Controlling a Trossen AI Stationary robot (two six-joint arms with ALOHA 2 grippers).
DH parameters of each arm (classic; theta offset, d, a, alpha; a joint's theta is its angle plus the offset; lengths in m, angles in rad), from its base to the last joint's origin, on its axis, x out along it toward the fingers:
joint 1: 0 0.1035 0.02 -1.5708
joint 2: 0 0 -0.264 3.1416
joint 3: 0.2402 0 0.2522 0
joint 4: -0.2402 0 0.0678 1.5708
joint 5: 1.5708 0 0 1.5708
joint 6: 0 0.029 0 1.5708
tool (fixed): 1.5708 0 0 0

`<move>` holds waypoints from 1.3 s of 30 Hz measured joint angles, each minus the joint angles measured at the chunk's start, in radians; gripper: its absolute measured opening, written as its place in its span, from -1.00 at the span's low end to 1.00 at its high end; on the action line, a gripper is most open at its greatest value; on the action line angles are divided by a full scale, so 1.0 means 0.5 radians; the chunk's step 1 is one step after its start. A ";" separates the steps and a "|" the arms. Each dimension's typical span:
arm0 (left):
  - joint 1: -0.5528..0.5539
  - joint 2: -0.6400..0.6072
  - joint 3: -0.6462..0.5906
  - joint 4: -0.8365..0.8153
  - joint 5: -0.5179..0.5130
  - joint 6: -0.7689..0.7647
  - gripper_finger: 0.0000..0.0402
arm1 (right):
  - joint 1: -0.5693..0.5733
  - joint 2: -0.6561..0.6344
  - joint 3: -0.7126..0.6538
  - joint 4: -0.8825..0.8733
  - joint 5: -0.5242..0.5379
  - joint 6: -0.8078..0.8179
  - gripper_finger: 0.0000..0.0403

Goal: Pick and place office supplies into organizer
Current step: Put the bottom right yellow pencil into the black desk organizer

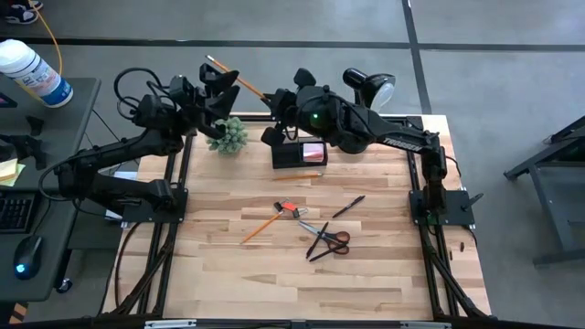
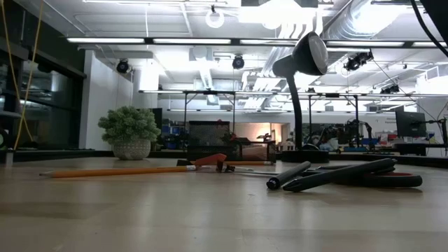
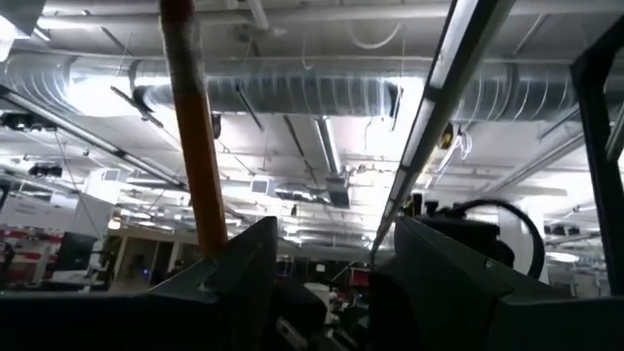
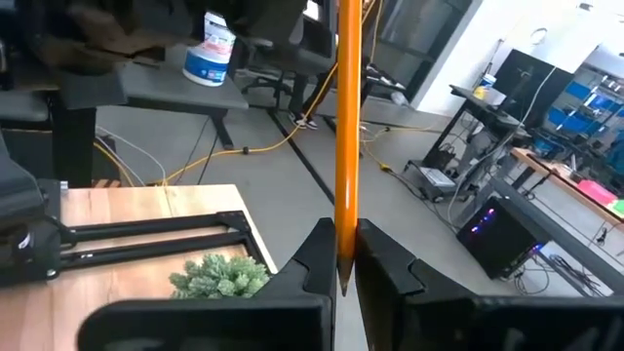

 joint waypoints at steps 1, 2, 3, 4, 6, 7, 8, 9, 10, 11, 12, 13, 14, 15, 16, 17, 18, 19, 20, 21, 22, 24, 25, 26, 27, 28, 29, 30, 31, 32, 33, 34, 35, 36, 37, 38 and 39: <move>0.000 0.001 -0.001 -0.013 0.001 0.006 -0.01 | 0.005 0.000 0.000 0.006 0.018 -0.008 -0.94; 0.000 0.001 -0.001 -0.016 0.007 0.006 -0.01 | 0.009 0.000 0.000 0.018 0.048 -0.022 -0.94; 0.000 0.001 0.000 -0.008 0.019 0.007 -0.01 | 0.010 0.000 0.000 0.038 0.079 -0.051 -0.94; 0.000 0.001 0.000 0.001 0.046 0.007 -0.01 | 0.010 0.000 0.000 0.066 0.104 -0.085 -0.94; 0.001 -0.001 0.000 -0.003 0.115 0.007 -0.01 | 0.011 -0.001 0.000 0.131 0.132 -0.152 -0.94; 0.001 0.000 0.000 -0.018 0.141 0.007 -0.01 | 0.009 -0.001 0.000 0.170 0.139 -0.172 -0.94; 0.001 0.000 0.000 -0.042 0.158 0.006 -0.01 | 0.009 -0.001 0.000 0.206 0.139 -0.191 -0.94; 0.000 0.000 -0.001 -0.068 0.166 0.007 -0.01 | 0.009 -0.002 0.000 0.236 0.139 -0.205 -0.94; 0.000 0.000 0.000 -0.095 0.166 0.007 -0.01 | 0.009 -0.002 0.000 0.258 0.139 -0.210 -0.94; 0.000 0.000 -0.001 -0.118 0.166 0.007 -0.01 | 0.008 -0.003 0.000 0.271 0.132 -0.215 -0.94; 0.000 0.001 -0.001 -0.127 0.166 0.007 -0.01 | 0.008 -0.004 0.000 0.270 0.119 -0.215 -0.94; 0.001 0.001 -0.001 -0.135 0.163 0.009 -0.01 | 0.011 -0.004 0.000 0.267 0.104 -0.215 -0.94; 0.002 0.001 -0.001 -0.141 0.149 0.021 -0.01 | 0.014 -0.004 0.000 0.264 0.094 -0.211 -0.94; 0.002 0.001 0.000 -0.153 0.126 0.046 -0.01 | 0.019 -0.004 -0.001 0.261 0.086 -0.211 -0.94; 0.002 0.001 -0.001 -0.160 0.112 0.068 -0.01 | 0.023 -0.004 -0.001 0.264 0.090 -0.223 -0.94; 0.002 0.001 -0.001 -0.164 0.093 0.091 -0.01 | 0.023 -0.004 -0.001 0.269 0.100 -0.250 -0.94; 0.000 0.001 0.000 -0.165 0.071 0.101 -0.01 | 0.023 -0.004 -0.001 0.288 0.105 -0.281 -0.94; 0.000 0.001 0.000 -0.166 0.046 0.110 -0.01 | 0.024 -0.004 -0.001 0.306 0.126 -0.315 -0.94; 0.000 0.001 -0.001 -0.169 0.021 0.118 -0.01 | 0.024 -0.004 -0.001 0.324 0.152 -0.349 -0.94; 0.001 0.001 -0.001 -0.171 0.003 0.124 -0.01 | 0.024 -0.004 -0.001 0.349 0.161 -0.383 -0.94; 0.002 0.001 0.000 -0.174 -0.005 0.139 -0.01 | 0.024 -0.004 -0.001 0.379 0.168 -0.409 -0.94; 0.002 0.000 0.000 -0.203 -0.023 0.159 -0.01 | 0.025 -0.004 -0.001 0.439 0.195 -0.446 -0.94; 0.002 0.000 0.000 -0.219 -0.024 0.162 -0.01 | 0.025 -0.004 -0.001 0.465 0.194 -0.468 -0.94; 0.002 0.001 -0.001 -0.229 -0.023 0.163 -0.01 | 0.026 -0.004 -0.001 0.483 0.197 -0.479 -0.94; 0.001 0.001 -0.001 -0.231 -0.025 0.164 -0.01 | 0.026 -0.004 -0.001 0.493 0.198 -0.483 -0.94; 0.000 0.001 -0.001 -0.228 -0.039 0.166 -0.01 | 0.026 -0.004 -0.001 0.494 0.198 -0.482 -0.94; 0.000 0.001 -0.001 -0.218 -0.064 0.172 -0.01 | 0.026 -0.004 -0.001 0.488 0.200 -0.479 -0.94; 0.000 0.001 -0.001 -0.200 -0.092 0.172 -0.01 | 0.026 -0.004 -0.001 0.477 0.209 -0.472 -0.94; 0.001 0.001 -0.001 -0.181 -0.119 0.172 -0.01 | 0.029 -0.004 -0.001 0.467 0.217 -0.464 -0.94; 0.001 0.001 -0.001 -0.149 -0.148 0.172 -0.01 | 0.035 -0.004 -0.001 0.459 0.226 -0.456 -0.94; 0.002 0.000 -0.001 -0.120 -0.170 0.172 -0.01 | 0.039 -0.004 -0.001 0.452 0.226 -0.455 -0.94; 0.002 0.000 -0.001 -0.091 -0.191 0.171 -0.01 | 0.045 -0.004 -0.001 0.451 0.226 -0.455 -0.94; 0.002 0.000 -0.001 -0.061 -0.203 0.172 -0.01 | 0.049 -0.004 -0.001 0.447 0.225 -0.454 -0.94; 0.002 0.000 -0.001 -0.033 -0.217 0.168 -0.01 | 0.049 -0.004 -0.001 0.441 0.224 -0.452 -0.94; 0.002 0.000 -0.001 -0.003 -0.241 0.156 -0.01 | 0.051 -0.004 -0.001 0.430 0.223 -0.437 -0.94; 0.000 0.000 -0.001 0.034 -0.257 0.148 -0.01 | 0.051 -0.004 -0.001 0.418 0.223 -0.409 -0.94; 0.001 0.000 -0.001 0.071 -0.271 0.137 -0.01 | 0.050 -0.004 -0.001 0.400 0.224 -0.374 -0.94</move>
